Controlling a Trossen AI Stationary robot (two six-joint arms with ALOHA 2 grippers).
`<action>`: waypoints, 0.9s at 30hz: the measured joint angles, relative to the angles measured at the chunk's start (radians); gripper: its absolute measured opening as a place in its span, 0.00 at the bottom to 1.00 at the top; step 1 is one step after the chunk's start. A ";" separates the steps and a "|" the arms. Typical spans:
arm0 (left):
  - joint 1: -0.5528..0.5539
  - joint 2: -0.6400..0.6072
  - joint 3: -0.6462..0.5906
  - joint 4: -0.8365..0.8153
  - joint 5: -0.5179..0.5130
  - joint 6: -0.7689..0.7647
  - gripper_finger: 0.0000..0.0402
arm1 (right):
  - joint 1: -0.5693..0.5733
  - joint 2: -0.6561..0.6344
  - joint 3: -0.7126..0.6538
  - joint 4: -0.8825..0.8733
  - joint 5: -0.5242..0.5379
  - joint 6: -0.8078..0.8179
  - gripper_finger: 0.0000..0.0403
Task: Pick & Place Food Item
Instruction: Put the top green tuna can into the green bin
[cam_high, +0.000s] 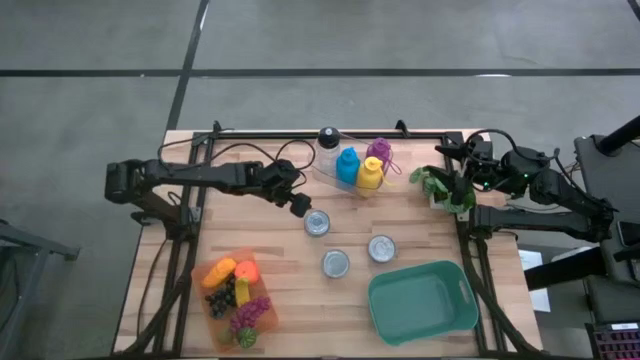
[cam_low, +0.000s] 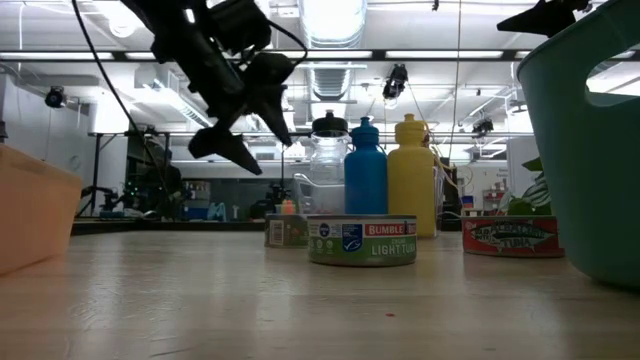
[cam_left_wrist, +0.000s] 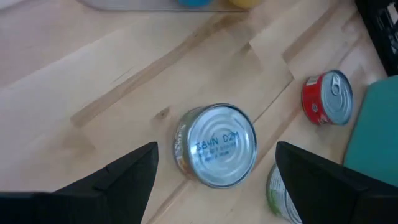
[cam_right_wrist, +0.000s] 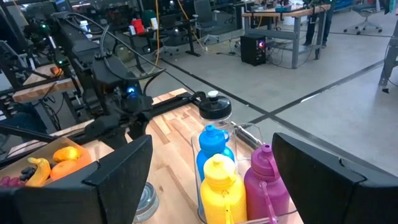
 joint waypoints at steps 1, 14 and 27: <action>0.000 0.011 0.005 0.009 0.000 0.000 0.81 | 0.000 0.000 0.000 0.000 0.000 0.000 0.82; -0.003 0.015 0.013 0.218 0.007 0.073 0.81 | 0.000 0.000 0.000 0.000 0.000 0.000 0.82; -0.003 0.015 0.011 0.224 0.000 -0.247 0.81 | 0.000 0.000 0.000 0.000 0.000 0.000 0.82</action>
